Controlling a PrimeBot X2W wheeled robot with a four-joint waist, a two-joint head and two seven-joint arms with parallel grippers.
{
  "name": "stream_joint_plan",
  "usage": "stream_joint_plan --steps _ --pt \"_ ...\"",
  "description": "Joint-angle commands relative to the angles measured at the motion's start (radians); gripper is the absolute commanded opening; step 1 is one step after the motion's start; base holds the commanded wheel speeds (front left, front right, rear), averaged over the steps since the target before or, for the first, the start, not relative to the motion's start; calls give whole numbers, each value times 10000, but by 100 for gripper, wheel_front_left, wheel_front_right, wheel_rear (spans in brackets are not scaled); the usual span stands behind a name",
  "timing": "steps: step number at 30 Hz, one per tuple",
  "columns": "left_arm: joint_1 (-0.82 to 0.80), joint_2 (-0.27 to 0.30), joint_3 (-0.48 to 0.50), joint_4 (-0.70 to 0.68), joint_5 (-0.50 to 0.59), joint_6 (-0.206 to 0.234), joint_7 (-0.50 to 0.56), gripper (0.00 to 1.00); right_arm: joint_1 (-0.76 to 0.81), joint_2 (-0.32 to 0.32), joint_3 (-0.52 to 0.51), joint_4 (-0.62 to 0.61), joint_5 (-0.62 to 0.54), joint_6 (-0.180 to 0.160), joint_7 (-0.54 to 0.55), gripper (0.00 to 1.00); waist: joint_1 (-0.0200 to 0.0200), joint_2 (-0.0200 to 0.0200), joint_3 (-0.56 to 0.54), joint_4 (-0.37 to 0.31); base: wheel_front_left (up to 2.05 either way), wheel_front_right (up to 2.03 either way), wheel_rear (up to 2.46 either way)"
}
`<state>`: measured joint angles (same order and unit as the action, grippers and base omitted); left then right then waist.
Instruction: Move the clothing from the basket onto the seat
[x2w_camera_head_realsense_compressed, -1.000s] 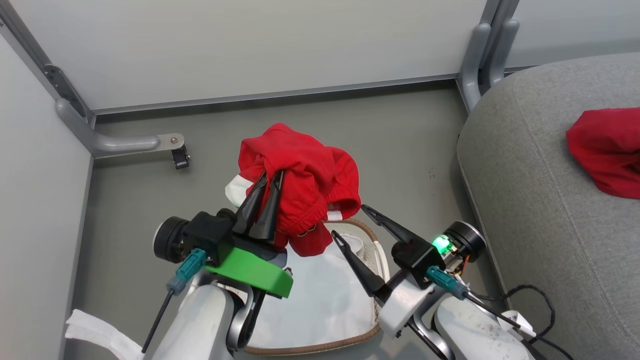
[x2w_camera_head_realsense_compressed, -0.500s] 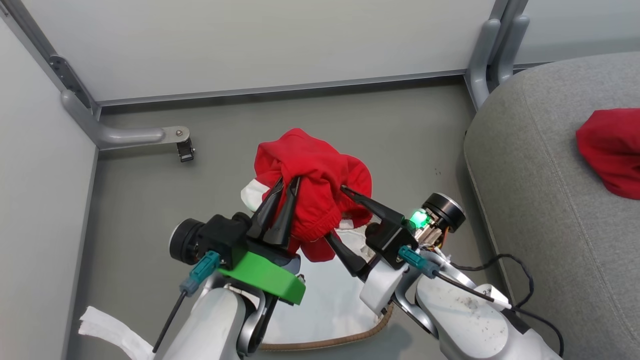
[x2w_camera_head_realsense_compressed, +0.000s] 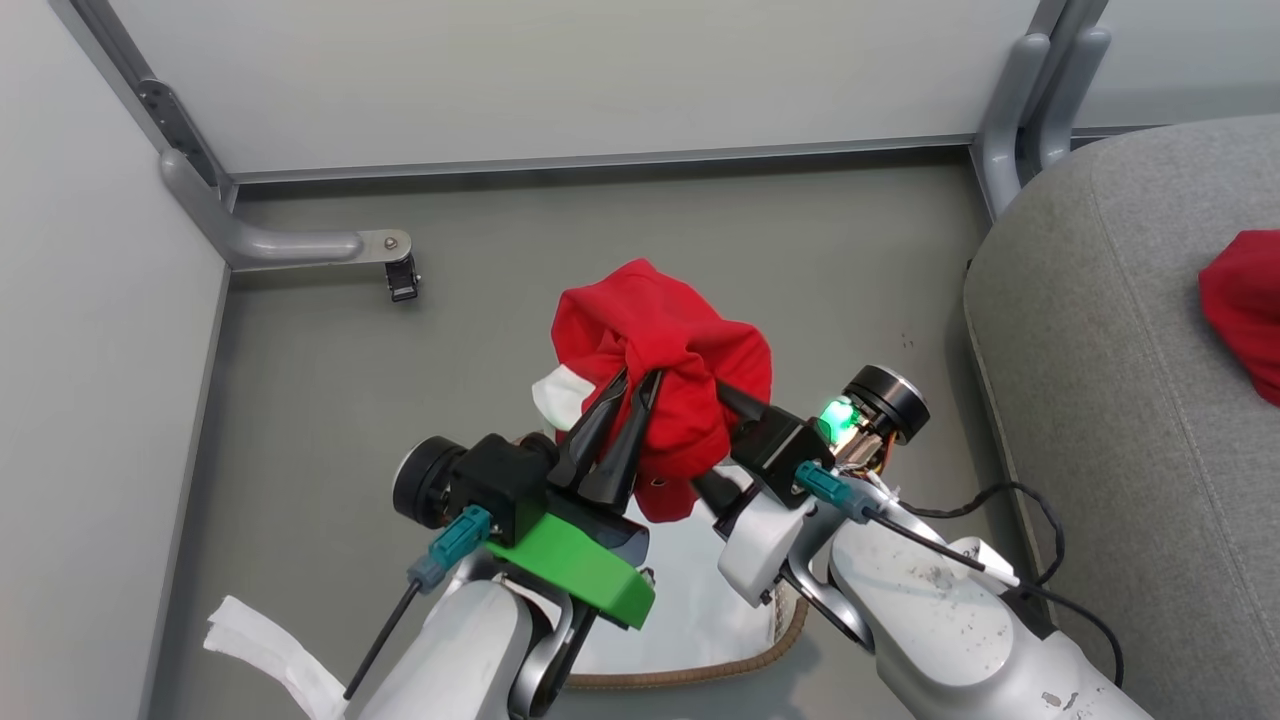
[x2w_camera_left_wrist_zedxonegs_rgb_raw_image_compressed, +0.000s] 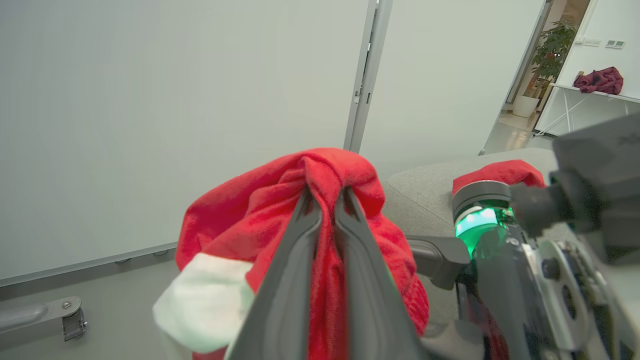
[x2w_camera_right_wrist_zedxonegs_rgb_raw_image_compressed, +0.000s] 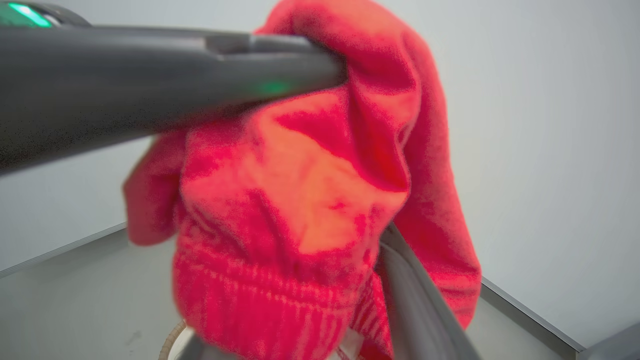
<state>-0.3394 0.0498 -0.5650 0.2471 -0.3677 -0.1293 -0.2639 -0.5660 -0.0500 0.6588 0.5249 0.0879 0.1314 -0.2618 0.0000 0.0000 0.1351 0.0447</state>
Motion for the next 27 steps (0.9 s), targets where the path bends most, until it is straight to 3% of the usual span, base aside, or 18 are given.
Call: stream_joint_plan --steps 1,5,7,15,27 --pt "-152 23 8 67 -17 -25 -7 0 -97 -35 -28 0 124 -14 -47 0 0 0 13 22 0 0 0" --pt "-49 21 216 200 -45 14 -7 0 108 -33 -155 -98 295 -14 -47 0 0 0 -24 -58 0 0 0" --pt "17 21 291 303 86 39 -7 97 239 -42 -275 -168 345 -14 -47 0 0 0 -46 -156 0 0 0" --pt "296 26 506 666 649 34 -6 100 746 -35 -924 -526 634 -13 -47 0 0 0 -122 -989 0 0 0" --pt "697 27 803 829 1025 -22 -7 100 1558 -35 -1845 -1081 891 -13 -47 0 0 0 -195 -3569 0 0 0"
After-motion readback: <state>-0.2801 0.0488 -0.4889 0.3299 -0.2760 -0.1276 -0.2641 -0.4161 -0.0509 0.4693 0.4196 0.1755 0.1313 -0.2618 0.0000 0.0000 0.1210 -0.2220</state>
